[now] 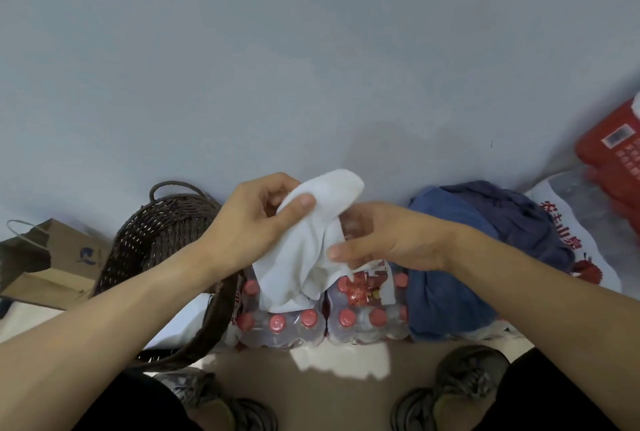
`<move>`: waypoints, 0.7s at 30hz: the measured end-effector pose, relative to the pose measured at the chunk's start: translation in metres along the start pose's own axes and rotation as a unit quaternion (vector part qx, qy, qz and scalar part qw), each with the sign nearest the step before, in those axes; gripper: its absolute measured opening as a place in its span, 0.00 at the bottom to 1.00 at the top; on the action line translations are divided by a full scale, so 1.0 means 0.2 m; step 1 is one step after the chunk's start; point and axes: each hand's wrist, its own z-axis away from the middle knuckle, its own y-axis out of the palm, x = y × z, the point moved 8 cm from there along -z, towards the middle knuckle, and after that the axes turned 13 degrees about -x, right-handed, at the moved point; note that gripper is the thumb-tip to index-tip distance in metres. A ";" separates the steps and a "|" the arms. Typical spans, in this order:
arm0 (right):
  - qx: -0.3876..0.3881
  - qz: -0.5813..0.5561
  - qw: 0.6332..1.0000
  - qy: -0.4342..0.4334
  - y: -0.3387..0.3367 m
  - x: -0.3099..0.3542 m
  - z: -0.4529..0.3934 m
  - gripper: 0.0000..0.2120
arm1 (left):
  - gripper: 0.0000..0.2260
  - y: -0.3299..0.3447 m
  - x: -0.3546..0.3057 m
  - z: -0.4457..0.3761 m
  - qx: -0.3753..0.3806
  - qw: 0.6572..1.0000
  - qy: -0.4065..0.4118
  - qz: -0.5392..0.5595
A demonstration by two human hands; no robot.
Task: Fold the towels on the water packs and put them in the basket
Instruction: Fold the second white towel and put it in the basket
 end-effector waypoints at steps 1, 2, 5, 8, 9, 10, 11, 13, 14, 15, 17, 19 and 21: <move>-0.009 0.050 0.999 -0.004 0.01 -0.02 0.00 0.16 | 0.09 -0.01 0.01 -0.01 -0.004 1.000 -0.015 0.024; -0.024 0.091 0.996 -0.005 0.02 -0.03 -0.01 0.15 | 0.10 -0.02 0.02 -0.01 -0.008 0.999 -0.025 0.039; -0.070 0.165 0.984 0.009 -0.04 -0.03 -0.01 0.11 | 0.09 -0.05 0.03 -0.02 -0.038 0.999 -0.011 0.031; -0.061 0.174 0.983 0.018 -0.10 -0.01 0.01 0.13 | 0.09 -0.13 0.05 -0.03 -0.107 0.994 -0.008 0.015; -0.058 0.173 0.983 0.021 -0.13 0.00 0.02 0.13 | 0.09 -0.15 0.06 -0.04 -0.123 0.992 -0.007 0.005; -0.057 0.169 0.984 0.026 -0.15 0.00 0.03 0.12 | 0.09 -0.17 0.06 -0.05 -0.133 0.991 -0.001 -0.009; -0.055 0.168 0.984 0.034 -0.17 0.00 0.04 0.12 | 0.09 -0.19 0.06 -0.06 -0.139 0.990 0.005 -0.015; -0.049 0.171 0.983 0.052 -0.20 -0.02 0.06 0.14 | 0.10 -0.21 0.08 -0.06 -0.139 0.990 0.000 0.002; -0.044 0.173 0.982 0.059 -0.22 -0.03 0.07 0.15 | 0.11 -0.21 0.10 -0.06 -0.132 0.991 -0.018 0.022; -0.041 0.175 0.982 0.063 -0.23 -0.03 0.08 0.17 | 0.13 -0.20 0.13 -0.06 -0.120 0.990 -0.049 0.048; -0.037 0.176 0.981 0.070 -0.26 -0.02 0.09 0.23 | 0.15 -0.18 0.20 -0.05 -0.100 0.984 -0.117 0.093; -0.022 0.183 0.979 0.081 -0.28 -0.02 0.11 0.28 | 0.17 -0.14 0.26 -0.02 -0.089 0.976 -0.168 0.109; 0.012 0.192 0.978 0.083 -0.28 -0.03 0.13 0.26 | 0.22 -0.07 0.29 0.02 -0.052 0.967 -0.213 0.126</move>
